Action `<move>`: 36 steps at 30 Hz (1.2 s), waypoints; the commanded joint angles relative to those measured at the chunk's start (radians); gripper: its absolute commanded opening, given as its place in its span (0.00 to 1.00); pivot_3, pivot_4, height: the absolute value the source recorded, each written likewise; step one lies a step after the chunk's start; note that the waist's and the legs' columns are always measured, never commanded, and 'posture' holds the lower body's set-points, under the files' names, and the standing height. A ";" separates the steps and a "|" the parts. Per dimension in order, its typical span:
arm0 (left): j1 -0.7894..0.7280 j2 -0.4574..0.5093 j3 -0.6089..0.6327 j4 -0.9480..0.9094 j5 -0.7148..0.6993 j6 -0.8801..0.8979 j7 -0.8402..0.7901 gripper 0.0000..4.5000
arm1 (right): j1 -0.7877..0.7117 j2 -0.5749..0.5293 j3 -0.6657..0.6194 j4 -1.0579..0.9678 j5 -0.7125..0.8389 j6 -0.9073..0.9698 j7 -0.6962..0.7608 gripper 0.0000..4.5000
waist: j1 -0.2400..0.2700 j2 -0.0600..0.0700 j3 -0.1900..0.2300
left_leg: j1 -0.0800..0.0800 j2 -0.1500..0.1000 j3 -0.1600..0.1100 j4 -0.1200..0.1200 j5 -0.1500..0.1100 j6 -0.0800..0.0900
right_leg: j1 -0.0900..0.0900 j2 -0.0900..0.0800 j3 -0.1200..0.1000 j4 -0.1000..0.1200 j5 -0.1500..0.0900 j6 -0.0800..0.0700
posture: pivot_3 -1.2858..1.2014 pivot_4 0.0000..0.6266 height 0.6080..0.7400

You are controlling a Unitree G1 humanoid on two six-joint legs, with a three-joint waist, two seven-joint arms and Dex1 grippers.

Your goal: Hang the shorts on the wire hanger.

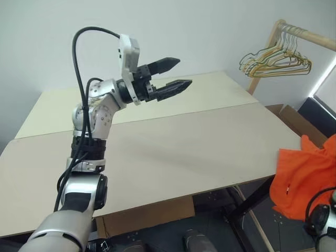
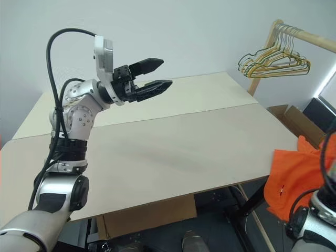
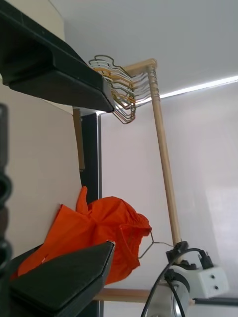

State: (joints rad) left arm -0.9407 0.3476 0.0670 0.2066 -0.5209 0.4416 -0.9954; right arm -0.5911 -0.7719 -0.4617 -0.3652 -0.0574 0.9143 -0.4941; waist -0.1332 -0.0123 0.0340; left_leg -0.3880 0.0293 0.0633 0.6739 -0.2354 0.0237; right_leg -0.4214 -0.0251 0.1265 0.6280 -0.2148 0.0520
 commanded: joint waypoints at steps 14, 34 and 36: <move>0.352 0.237 -0.001 -0.319 0.096 -0.024 0.065 1.00 | 0.156 -0.072 0.239 -0.039 0.460 -0.310 1.075 0.99 | 0.090 -0.010 0.003 | -0.001 0.001 -0.001 0.000 0.000 0.000 | 0.000 0.000 -0.004 0.000 0.000 0.000 | 0.58 0.00 1.00; 0.541 0.438 0.022 -0.451 0.018 0.013 -0.097 1.00 | 0.225 -0.167 0.338 0.031 0.467 -0.417 1.471 0.99 | 0.192 -0.018 0.007 | -0.003 0.003 0.002 0.000 0.000 0.000 | -0.004 0.000 -0.008 0.000 -0.004 -0.008 | 0.60 0.00 1.00; 0.552 0.444 0.023 -0.470 0.010 0.026 -0.094 1.00 | 0.238 -0.163 0.343 0.026 0.460 -0.431 1.480 0.99 | 0.194 -0.018 0.007 | -0.003 0.003 0.002 0.000 0.000 0.000 | -0.004 0.000 -0.008 0.000 -0.004 -0.008 | 0.60 0.00 1.00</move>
State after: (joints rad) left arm -0.3820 0.7790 0.0622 -0.2217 -0.4836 0.4621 -1.0877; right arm -0.3523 -0.9231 -0.1164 -0.3241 0.4108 0.5190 0.9754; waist 0.0611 -0.0299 0.0410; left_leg -0.3913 0.0327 0.0652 0.6743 -0.2359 0.0235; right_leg -0.4251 -0.0252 0.1182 0.6280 -0.2192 0.0440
